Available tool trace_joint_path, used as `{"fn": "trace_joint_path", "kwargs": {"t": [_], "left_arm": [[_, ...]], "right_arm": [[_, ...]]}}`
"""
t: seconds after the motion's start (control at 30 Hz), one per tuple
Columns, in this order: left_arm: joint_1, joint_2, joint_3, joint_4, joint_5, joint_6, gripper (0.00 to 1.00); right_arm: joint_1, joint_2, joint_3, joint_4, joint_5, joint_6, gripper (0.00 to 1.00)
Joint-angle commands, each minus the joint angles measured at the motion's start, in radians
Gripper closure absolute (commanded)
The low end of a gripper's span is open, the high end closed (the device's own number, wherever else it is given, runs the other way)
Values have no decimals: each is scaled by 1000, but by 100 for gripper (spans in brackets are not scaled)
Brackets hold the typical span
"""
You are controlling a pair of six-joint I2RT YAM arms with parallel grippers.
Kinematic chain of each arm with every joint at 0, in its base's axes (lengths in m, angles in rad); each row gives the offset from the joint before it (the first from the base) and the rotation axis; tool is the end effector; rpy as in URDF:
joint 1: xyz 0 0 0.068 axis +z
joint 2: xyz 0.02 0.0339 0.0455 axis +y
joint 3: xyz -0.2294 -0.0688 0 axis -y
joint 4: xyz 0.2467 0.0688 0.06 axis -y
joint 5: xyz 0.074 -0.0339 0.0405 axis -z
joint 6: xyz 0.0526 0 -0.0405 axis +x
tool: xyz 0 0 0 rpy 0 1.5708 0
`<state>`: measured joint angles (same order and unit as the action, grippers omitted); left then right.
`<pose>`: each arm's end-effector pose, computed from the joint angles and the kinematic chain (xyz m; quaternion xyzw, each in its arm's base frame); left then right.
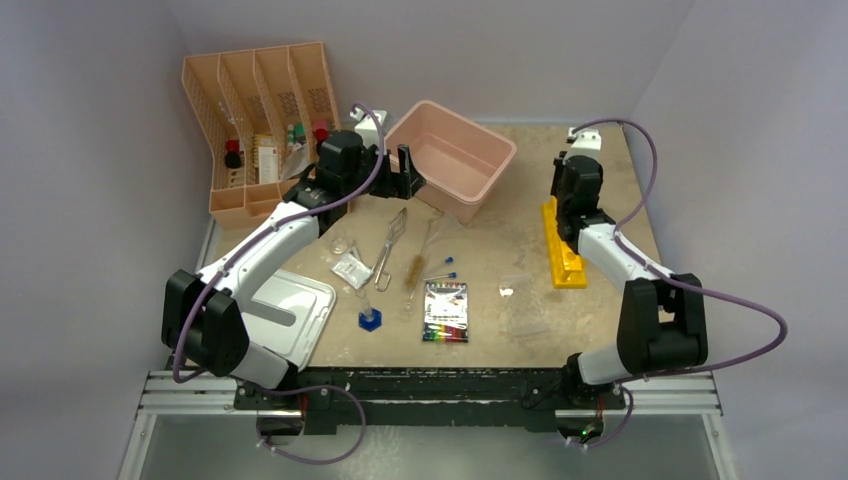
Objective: Organize the chemistry lab equipment
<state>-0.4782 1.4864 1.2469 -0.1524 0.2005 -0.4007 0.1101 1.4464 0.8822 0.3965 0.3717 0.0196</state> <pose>0.3242 -0.1798 0.2939 0.0876 0.8243 -0.3106 0.4652 0.3533 0.0198 0.2394 0.0852 0.7553 -0.0997 0.6421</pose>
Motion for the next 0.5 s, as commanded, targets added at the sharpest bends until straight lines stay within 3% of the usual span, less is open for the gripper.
{"fn": "trace_joint_path", "kwargs": {"t": [0.0, 0.47], "left_arm": [[0, -21, 4, 19, -16, 19, 19], [0, -23, -1, 18, -18, 25, 19]], "right_arm": [[-6, 8, 32, 15, -13, 24, 83], [-29, 63, 95, -100, -7, 113, 75]]}}
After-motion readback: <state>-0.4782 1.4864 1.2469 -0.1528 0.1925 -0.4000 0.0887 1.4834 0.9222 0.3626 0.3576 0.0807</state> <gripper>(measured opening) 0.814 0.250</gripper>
